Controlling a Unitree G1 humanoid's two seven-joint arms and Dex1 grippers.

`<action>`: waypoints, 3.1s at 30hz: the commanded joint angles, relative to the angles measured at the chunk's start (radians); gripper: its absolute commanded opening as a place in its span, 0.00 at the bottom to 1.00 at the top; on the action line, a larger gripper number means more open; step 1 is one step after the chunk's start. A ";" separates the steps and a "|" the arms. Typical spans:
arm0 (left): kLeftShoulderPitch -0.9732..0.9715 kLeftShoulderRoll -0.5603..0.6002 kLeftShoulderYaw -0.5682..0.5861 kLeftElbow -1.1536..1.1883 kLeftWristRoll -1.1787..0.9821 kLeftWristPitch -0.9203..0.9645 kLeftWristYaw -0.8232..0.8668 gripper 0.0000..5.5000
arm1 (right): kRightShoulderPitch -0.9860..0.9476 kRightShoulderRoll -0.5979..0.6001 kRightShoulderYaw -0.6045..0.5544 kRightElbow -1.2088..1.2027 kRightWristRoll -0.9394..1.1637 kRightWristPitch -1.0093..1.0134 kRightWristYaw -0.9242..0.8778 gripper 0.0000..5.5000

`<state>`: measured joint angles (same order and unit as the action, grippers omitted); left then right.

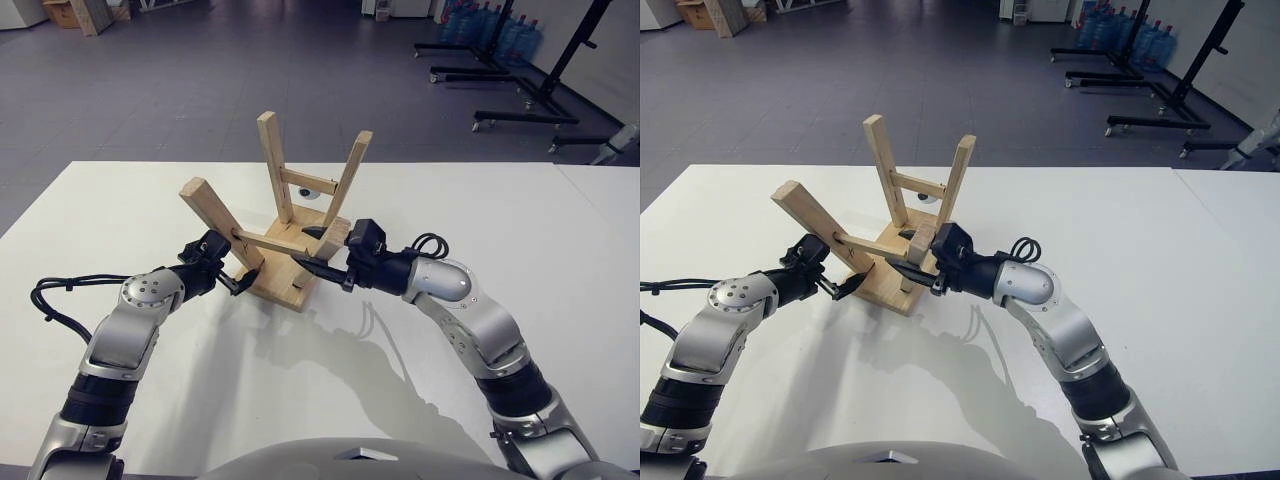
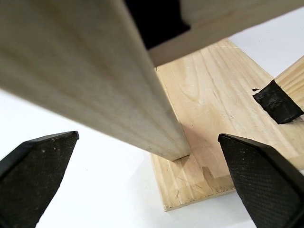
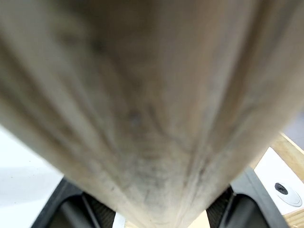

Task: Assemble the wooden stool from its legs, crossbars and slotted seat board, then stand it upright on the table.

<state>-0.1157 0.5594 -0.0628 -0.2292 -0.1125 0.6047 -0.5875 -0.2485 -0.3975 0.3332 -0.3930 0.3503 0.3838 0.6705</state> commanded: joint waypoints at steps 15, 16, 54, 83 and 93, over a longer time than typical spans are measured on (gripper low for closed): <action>-0.009 -0.006 -0.014 0.003 -0.001 0.002 0.002 0.98 | 0.001 0.024 -0.010 0.079 0.048 0.138 -0.006 0.37; -0.010 -0.006 -0.015 0.003 0.000 0.002 0.003 0.98 | -0.001 0.025 -0.008 0.080 0.050 0.140 -0.004 0.37; 0.108 -0.015 0.009 -0.096 -0.030 0.051 0.021 0.98 | -0.110 0.020 0.059 0.126 -0.014 0.196 0.008 0.37; 0.196 -0.062 0.230 -0.247 -0.285 0.188 0.080 0.54 | -0.058 0.027 0.033 0.136 -0.021 0.179 -0.029 0.37; 0.185 -0.075 0.211 -0.266 -0.307 0.200 0.107 0.29 | -0.064 0.040 0.031 0.143 -0.023 0.180 -0.044 0.37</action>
<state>0.0751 0.4854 0.1592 -0.4776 -0.4159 0.7901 -0.4897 -0.3519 -0.3356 0.3441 -0.2911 0.3633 0.4991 0.6321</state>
